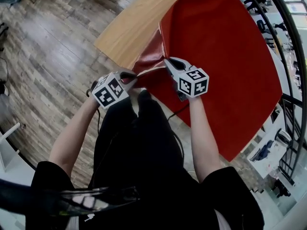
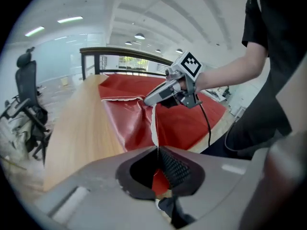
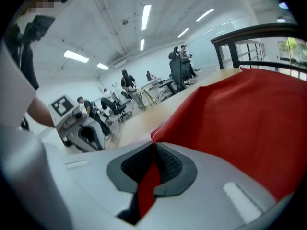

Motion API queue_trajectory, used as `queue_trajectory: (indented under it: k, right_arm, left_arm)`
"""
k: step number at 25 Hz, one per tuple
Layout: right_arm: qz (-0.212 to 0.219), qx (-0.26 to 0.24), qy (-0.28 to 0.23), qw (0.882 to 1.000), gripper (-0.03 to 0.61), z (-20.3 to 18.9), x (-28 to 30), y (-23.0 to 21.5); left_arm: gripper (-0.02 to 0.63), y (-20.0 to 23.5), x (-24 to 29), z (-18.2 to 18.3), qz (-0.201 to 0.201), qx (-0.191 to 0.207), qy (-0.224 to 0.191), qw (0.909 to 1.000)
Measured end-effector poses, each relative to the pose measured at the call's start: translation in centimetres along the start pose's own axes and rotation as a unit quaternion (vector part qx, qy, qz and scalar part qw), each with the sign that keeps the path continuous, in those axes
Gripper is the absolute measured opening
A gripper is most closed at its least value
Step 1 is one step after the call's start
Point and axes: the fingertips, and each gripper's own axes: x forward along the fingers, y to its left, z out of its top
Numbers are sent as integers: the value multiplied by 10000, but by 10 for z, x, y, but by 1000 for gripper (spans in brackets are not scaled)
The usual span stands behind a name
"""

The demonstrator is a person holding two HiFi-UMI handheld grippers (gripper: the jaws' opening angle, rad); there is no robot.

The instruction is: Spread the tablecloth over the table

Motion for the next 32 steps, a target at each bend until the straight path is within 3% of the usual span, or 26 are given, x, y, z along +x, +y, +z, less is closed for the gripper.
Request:
queue_trajectory:
  k: [4, 7, 11, 14, 19, 22, 24, 25, 27, 28, 32]
  right_arm:
    - [673, 616, -723, 9932, 23, 54, 18, 31]
    - [894, 498, -461, 9937, 23, 75, 55, 52]
    - [692, 266, -30, 9972, 23, 88, 112, 74]
    - [462, 223, 207, 9985, 23, 94, 151, 84]
    - [454, 454, 350, 9973, 51, 102, 194, 99]
    - [443, 571, 357, 9967, 66, 109, 208, 95]
    - [491, 628, 319, 9963, 72, 117, 216, 95]
    - [547, 639, 334, 9959, 109, 121, 220, 96]
    - [647, 637, 434, 9949, 246, 124, 222, 98]
    - [661, 633, 486, 9946, 276, 125, 220, 100]
    - [381, 626, 643, 9952, 287, 119, 197, 96]
  left_arm:
    - [15, 26, -41, -5, 1230, -559, -401, 9900]
    - [15, 52, -69, -21, 1893, -1203, -583, 9728]
    - [15, 78, -95, -55, 2220, -1707, -538, 9585]
    - [15, 99, -102, -80, 2180, -1953, -435, 9552]
    - [15, 135, -105, -127, 1801, -2600, -385, 9479]
    - [23, 163, -109, -139, 1709, -2713, -434, 9462]
    - [23, 183, -112, -141, 1665, -2668, -450, 9482]
    - [47, 192, -112, -141, 1609, -2673, -446, 9490]
    - [194, 208, -111, -142, 1402, -2698, -404, 9518]
    - [222, 215, -112, -142, 1284, -2658, -371, 9547]
    - [231, 239, -120, -129, 1020, -2009, -355, 9736]
